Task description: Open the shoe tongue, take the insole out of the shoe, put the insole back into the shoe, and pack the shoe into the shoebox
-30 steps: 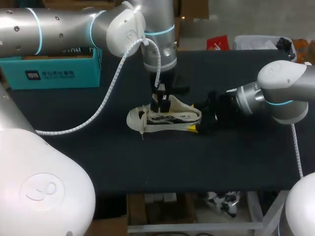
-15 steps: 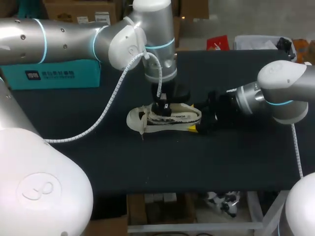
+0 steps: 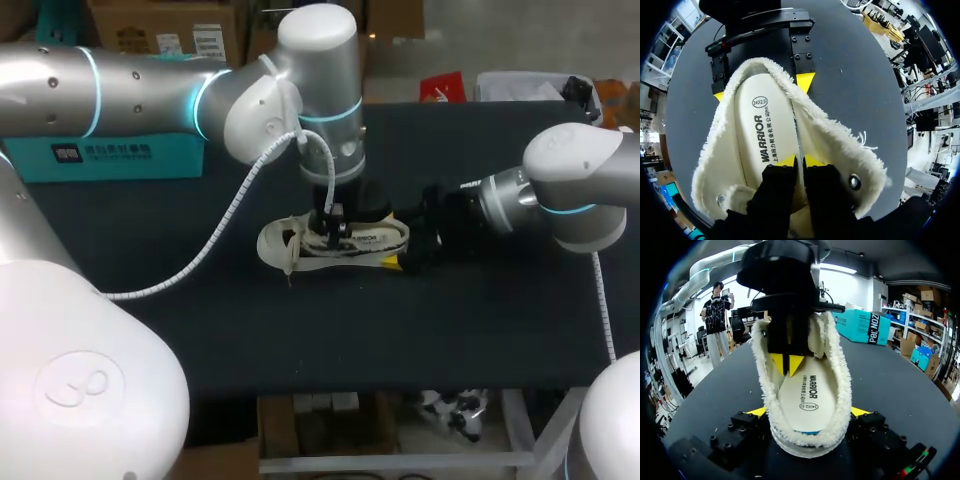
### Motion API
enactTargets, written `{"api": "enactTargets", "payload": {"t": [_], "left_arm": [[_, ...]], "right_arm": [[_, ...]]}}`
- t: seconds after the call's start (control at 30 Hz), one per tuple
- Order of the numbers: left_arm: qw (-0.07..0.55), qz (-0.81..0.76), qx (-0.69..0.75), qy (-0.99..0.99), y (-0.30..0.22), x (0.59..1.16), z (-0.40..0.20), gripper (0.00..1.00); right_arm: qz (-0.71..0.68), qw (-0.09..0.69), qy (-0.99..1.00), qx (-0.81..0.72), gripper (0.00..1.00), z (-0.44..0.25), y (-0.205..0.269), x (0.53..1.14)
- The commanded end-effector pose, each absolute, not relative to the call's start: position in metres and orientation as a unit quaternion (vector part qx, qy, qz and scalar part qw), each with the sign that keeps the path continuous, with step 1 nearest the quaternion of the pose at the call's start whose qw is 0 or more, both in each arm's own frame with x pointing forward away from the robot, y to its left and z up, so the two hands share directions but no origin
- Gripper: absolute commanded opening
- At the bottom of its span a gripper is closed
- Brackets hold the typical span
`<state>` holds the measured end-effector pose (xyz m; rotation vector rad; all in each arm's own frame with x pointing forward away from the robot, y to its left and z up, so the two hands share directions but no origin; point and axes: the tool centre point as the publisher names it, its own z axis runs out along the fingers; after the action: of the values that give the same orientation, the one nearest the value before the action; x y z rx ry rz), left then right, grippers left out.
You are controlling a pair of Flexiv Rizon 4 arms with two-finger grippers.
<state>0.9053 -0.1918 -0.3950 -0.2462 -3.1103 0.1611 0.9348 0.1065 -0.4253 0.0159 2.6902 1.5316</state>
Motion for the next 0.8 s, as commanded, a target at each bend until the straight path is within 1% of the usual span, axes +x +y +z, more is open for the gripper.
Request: {"api": "enactTargets", "payload": {"t": [0.03, 0.13, 0.33, 0.47, 0.73, 0.8], "left_arm": [[0.002, 0.056, -0.070, -0.996, -0.192, 0.901, -0.411, 0.19], [-0.003, 0.059, -0.062, -0.996, -0.192, 0.907, -0.416, 0.23], [-0.014, 0.061, -0.052, -0.997, -0.193, 0.919, -0.433, 0.24], [-0.036, 0.064, -0.054, -0.996, -0.195, 0.926, -0.445, 0.30], [-0.078, 0.057, -0.055, -0.994, -0.200, 0.943, -0.469, 0.31], [-0.092, 0.054, -0.054, -0.993, -0.202, 0.949, -0.473, 0.34]], "right_arm": [[0.496, 0.024, 0.868, 0.005, 0.00, -0.430, 0.105, 0.936], [0.496, 0.024, 0.868, 0.005, 0.00, -0.430, 0.105, 0.936], [0.496, 0.024, 0.868, 0.005, 0.00, -0.430, 0.105, 0.936], [0.496, 0.024, 0.868, 0.005, 0.00, -0.430, 0.105, 0.936], [0.496, 0.024, 0.868, 0.005, 0.00, -0.430, 0.105, 0.936], [0.496, 0.024, 0.868, 0.005, 0.00, -0.430, 0.105, 0.936]]}}
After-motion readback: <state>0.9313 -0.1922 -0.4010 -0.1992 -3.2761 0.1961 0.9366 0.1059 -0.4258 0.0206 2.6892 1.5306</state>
